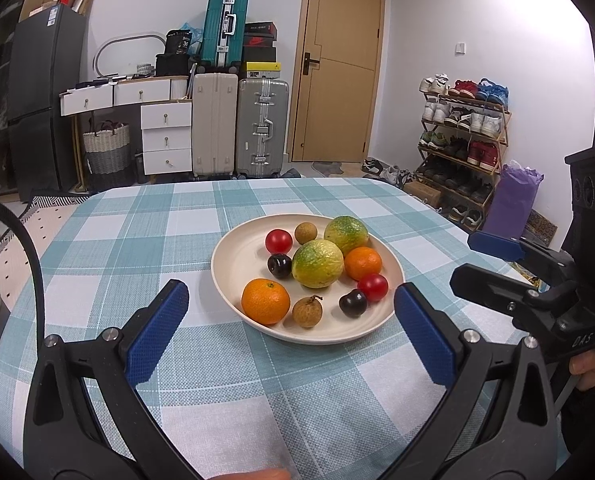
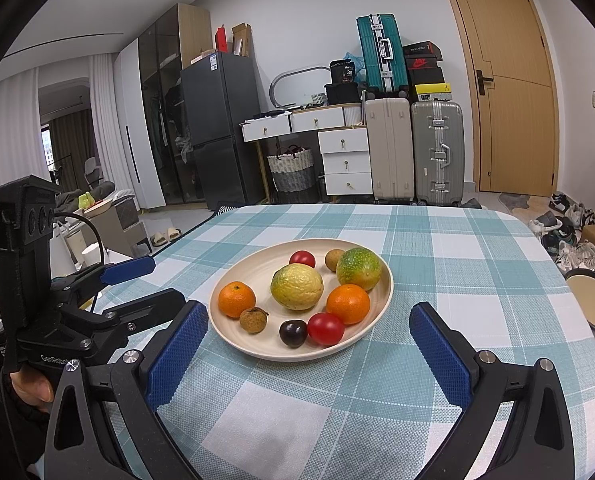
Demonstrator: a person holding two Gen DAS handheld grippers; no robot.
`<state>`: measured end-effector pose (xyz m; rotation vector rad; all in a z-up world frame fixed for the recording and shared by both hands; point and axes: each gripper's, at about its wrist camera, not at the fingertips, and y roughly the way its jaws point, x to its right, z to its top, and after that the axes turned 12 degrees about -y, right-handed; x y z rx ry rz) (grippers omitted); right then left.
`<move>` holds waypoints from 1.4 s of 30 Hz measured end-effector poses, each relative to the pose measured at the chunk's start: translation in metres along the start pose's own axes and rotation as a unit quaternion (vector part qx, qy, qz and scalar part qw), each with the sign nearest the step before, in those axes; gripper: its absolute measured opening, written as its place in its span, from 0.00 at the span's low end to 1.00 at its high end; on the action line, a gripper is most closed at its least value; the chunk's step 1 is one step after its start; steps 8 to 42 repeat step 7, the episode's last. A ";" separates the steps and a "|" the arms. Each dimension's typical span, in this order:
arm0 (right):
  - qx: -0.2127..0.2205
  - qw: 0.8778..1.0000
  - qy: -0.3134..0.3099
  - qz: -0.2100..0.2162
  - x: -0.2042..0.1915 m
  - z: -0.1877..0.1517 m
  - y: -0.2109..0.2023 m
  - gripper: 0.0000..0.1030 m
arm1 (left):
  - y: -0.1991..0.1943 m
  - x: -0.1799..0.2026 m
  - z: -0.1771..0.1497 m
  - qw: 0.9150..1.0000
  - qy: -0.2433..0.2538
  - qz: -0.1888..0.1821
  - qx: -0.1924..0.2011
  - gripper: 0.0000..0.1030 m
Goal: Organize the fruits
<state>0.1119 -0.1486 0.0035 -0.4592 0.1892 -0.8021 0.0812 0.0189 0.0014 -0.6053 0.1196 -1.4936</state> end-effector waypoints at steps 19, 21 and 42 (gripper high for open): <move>0.000 1.000 0.000 0.000 0.000 0.000 0.000 1.00 | -0.003 0.003 0.002 1.000 0.001 -0.004 0.006 1.00; 0.000 1.000 0.000 0.000 0.000 0.000 0.000 1.00 | -0.003 0.003 0.002 1.000 0.001 -0.004 0.006 1.00; 0.000 1.000 0.000 0.000 0.000 0.000 0.000 1.00 | -0.003 0.003 0.002 1.000 0.001 -0.004 0.006 1.00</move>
